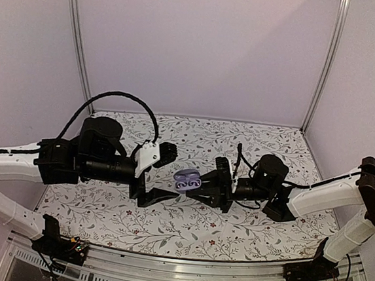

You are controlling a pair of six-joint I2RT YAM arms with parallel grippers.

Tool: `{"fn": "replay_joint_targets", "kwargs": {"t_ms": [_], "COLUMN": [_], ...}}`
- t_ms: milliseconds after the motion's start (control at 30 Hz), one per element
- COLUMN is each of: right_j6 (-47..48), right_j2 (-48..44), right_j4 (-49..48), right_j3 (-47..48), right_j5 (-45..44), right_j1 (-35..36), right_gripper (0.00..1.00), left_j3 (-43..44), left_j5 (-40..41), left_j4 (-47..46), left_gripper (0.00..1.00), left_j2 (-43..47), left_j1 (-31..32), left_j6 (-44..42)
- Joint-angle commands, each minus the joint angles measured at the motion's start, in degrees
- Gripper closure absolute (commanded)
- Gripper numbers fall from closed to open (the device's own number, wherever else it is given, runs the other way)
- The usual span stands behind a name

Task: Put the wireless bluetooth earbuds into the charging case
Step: Close the charging case with the earbuds inside.

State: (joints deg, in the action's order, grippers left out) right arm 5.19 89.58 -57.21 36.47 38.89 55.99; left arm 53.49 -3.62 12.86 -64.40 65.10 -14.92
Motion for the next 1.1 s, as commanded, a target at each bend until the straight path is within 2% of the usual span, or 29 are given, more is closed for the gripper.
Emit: {"fn": "replay_joint_targets", "kwargs": {"t_ms": [0,333,667,800,933,1067], "right_j6": [-0.9,-1.7,-8.2,-10.3,-11.4,-12.7], "right_j2": [-1.2,-0.5,0.5,0.8,0.9,0.5], "right_j4": [1.2,1.3,-1.0,-1.8,-1.6,-0.5], "right_j3": [2.4,3.3,3.2,3.3,3.4,2.9], "right_j5": [1.0,0.1,0.7,1.2,1.0,-0.2], "right_j1": [0.2,0.2,-1.7,-2.2,-2.5,-3.7], "right_gripper": [1.00,1.00,1.00,1.00,1.00,1.00], "left_j3": [-0.7,-0.3,0.0,0.4,-0.6,-4.2], "left_j5": [-4.1,-10.2,-5.2,-2.3,1.7,8.3], "left_j4": [-1.9,-2.5,0.0,1.5,-1.1,-7.7], "left_gripper": [0.09,0.21,0.36,0.39,0.36,0.17], "left_j2": [-1.7,-3.8,-3.4,-4.9,-3.1,2.3], "left_j1": [-0.8,0.2,4.1,5.6,5.6,5.0], "left_j6": [-0.4,-2.4,-5.6,-6.6,-4.7,-1.7]}}
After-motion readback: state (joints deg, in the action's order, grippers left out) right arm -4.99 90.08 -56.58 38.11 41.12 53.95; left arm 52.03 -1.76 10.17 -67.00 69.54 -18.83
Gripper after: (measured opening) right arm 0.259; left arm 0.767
